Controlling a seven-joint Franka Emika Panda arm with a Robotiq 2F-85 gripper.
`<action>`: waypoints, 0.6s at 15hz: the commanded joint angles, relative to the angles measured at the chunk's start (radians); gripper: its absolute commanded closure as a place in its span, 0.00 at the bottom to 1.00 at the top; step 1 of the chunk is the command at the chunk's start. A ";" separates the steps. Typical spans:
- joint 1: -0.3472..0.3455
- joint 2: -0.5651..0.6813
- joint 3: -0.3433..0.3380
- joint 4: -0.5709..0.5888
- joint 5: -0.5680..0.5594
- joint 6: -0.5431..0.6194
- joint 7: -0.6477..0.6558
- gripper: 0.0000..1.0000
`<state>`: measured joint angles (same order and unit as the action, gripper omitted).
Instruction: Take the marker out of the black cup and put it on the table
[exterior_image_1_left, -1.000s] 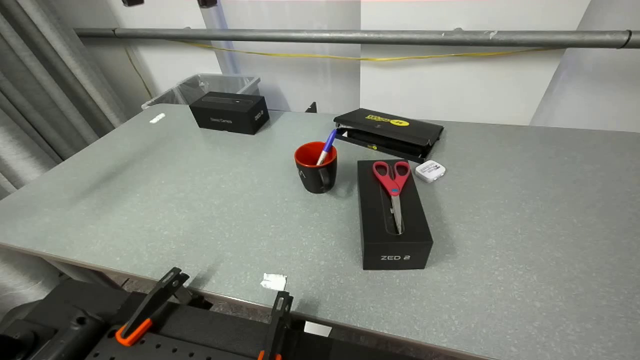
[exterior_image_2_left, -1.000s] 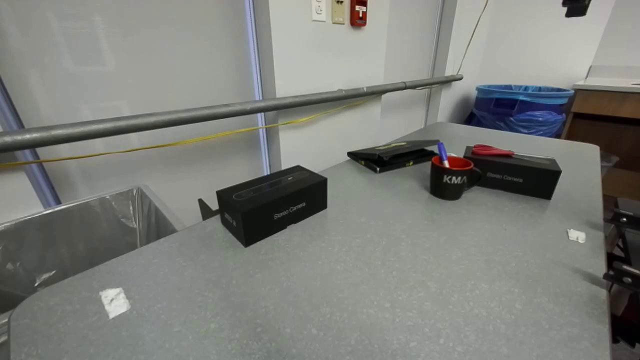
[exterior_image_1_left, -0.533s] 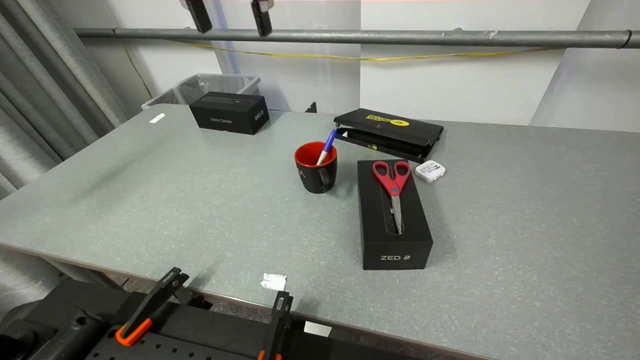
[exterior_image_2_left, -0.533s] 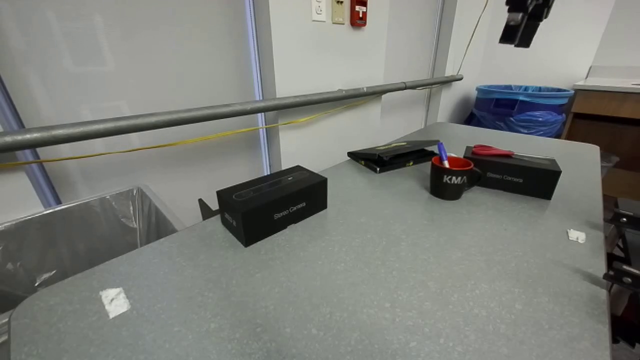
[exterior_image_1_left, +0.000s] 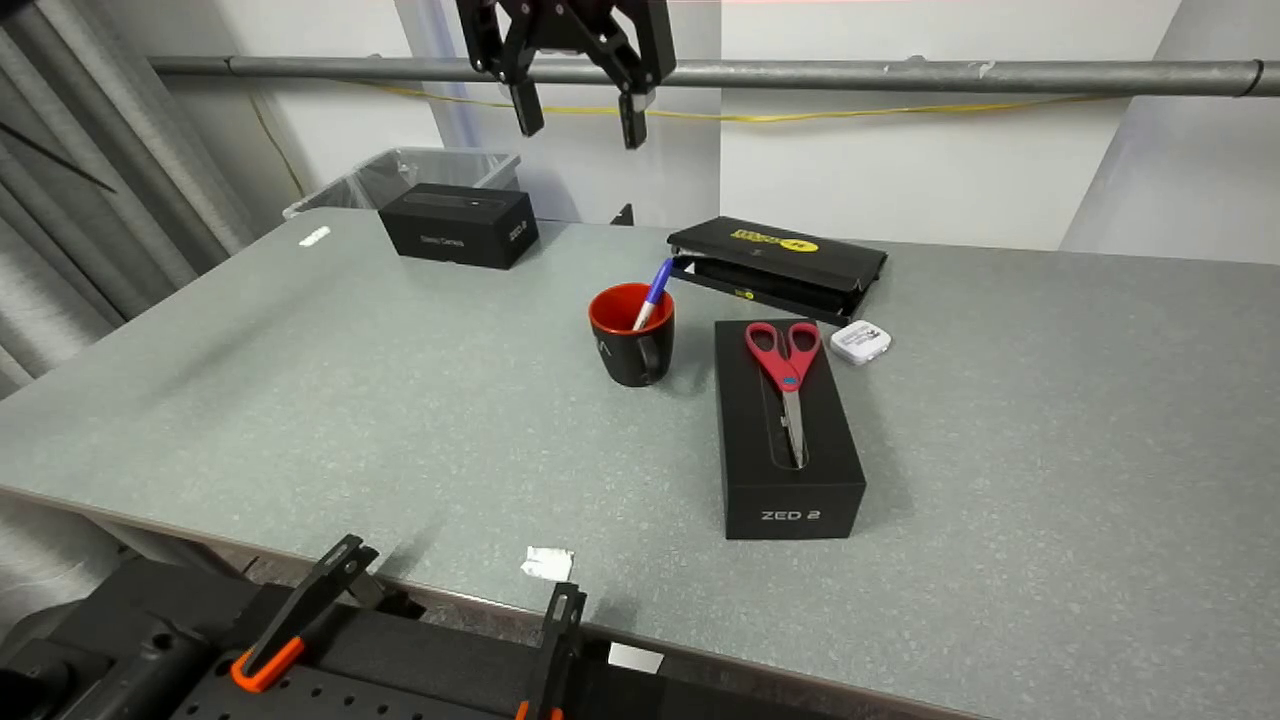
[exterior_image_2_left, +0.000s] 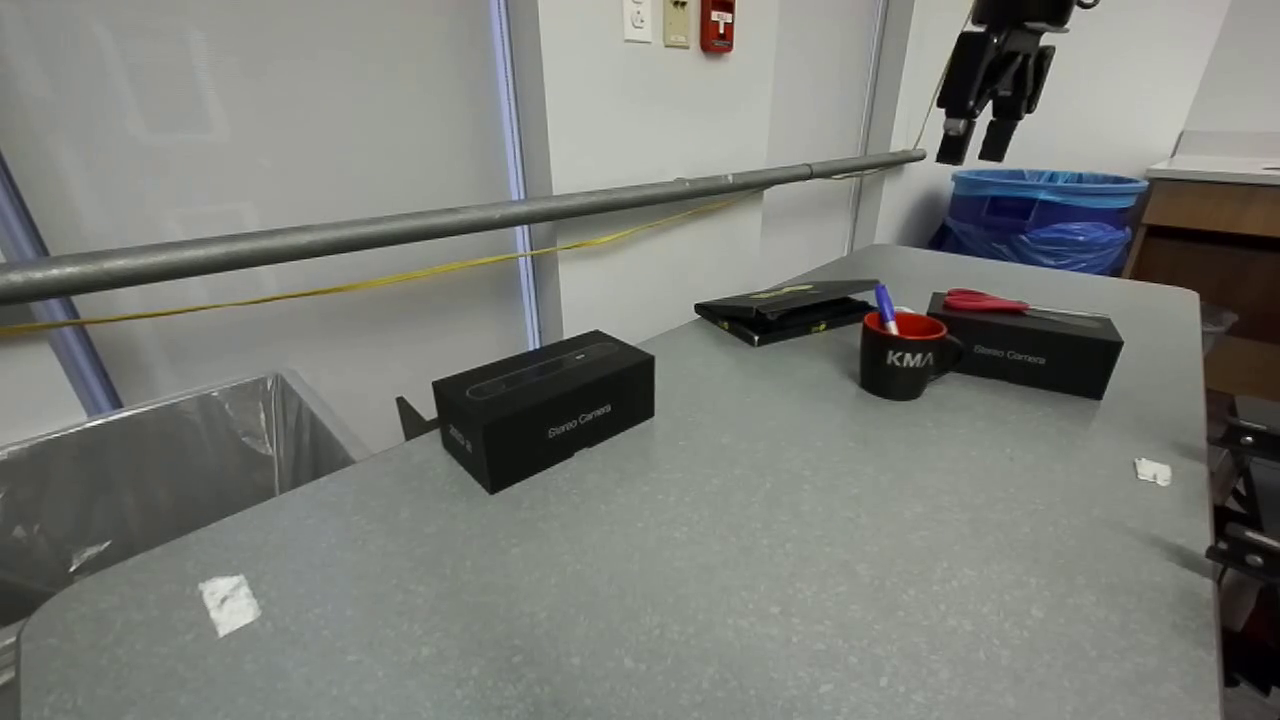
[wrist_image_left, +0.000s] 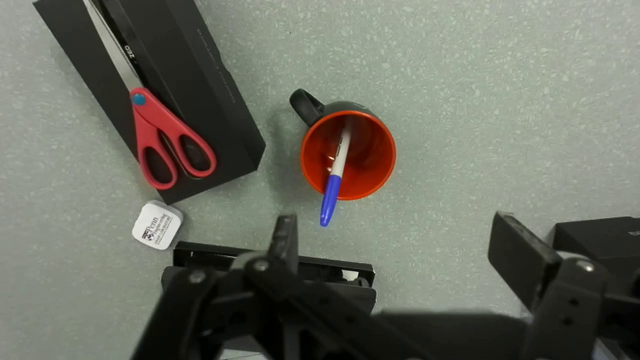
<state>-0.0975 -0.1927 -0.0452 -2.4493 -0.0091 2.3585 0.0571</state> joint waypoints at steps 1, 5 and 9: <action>0.007 0.000 -0.007 0.004 -0.002 -0.003 0.001 0.00; 0.000 0.080 -0.005 0.030 -0.015 0.055 0.033 0.00; -0.006 0.222 -0.011 0.064 -0.039 0.193 0.101 0.00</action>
<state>-0.0976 -0.0980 -0.0495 -2.4383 -0.0122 2.4461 0.0903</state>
